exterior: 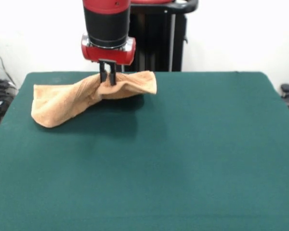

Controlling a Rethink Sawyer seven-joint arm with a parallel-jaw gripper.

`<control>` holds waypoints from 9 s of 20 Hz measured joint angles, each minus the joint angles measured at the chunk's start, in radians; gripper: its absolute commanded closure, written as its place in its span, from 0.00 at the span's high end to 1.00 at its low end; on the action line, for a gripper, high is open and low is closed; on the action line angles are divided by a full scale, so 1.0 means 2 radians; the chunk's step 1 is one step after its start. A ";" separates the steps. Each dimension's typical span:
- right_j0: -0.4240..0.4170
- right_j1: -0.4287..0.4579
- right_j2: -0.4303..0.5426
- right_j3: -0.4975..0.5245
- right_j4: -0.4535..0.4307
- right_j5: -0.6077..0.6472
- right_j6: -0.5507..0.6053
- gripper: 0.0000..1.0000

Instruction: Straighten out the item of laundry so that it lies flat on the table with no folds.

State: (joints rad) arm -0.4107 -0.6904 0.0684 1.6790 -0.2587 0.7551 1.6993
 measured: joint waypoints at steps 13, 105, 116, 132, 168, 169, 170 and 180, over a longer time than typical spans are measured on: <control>-0.001 -0.036 0.000 0.031 0.000 0.000 0.000 0.00; 0.158 0.111 -0.036 0.163 0.188 -0.297 0.000 0.00; 0.158 0.112 -0.037 0.163 0.191 -0.297 0.000 0.00; 0.153 0.112 -0.036 0.163 0.191 -0.297 0.000 0.00; 0.153 0.112 -0.040 0.163 0.191 -0.297 0.000 1.00; 0.153 0.112 -0.041 0.163 0.191 -0.298 0.000 1.00; 0.153 0.112 -0.042 0.163 0.191 -0.298 0.000 1.00; 0.148 0.111 -0.048 0.163 0.190 -0.302 0.000 1.00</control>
State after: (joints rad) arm -0.1151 -0.4686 -0.0281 2.0058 0.1216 0.1504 1.6993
